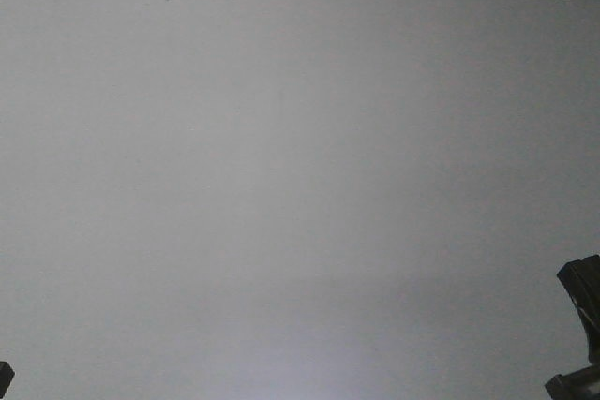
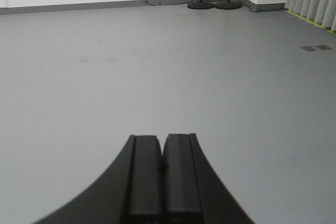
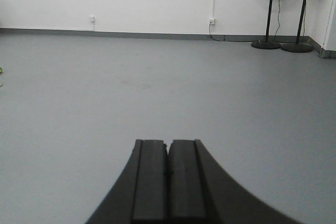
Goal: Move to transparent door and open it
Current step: 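Drive the base forward across the grey floor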
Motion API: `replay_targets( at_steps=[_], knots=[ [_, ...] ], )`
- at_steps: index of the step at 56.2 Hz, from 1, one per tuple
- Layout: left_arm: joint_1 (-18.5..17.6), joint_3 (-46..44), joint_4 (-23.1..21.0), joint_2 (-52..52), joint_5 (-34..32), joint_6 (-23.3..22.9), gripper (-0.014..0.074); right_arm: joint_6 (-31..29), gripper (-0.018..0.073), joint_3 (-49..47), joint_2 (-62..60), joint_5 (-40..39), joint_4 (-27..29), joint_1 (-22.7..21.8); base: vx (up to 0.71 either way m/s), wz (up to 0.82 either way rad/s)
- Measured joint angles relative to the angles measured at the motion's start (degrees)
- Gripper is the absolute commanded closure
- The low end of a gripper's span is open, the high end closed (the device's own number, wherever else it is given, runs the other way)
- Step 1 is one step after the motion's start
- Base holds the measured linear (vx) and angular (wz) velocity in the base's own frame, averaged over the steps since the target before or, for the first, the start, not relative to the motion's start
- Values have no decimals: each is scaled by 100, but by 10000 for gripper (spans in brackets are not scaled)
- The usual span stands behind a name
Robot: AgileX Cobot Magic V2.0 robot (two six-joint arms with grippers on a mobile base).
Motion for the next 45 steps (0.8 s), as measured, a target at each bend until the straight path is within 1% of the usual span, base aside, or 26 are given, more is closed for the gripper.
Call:
replay_targets(
  at_steps=[20, 45],
  knots=[
    [0, 0, 0, 0, 0, 0, 594, 0, 565, 0, 0, 0, 0, 0, 36, 11],
    [0, 0, 0, 0, 0, 0, 594, 0, 565, 0, 0, 0, 0, 0, 45, 19]
  ],
)
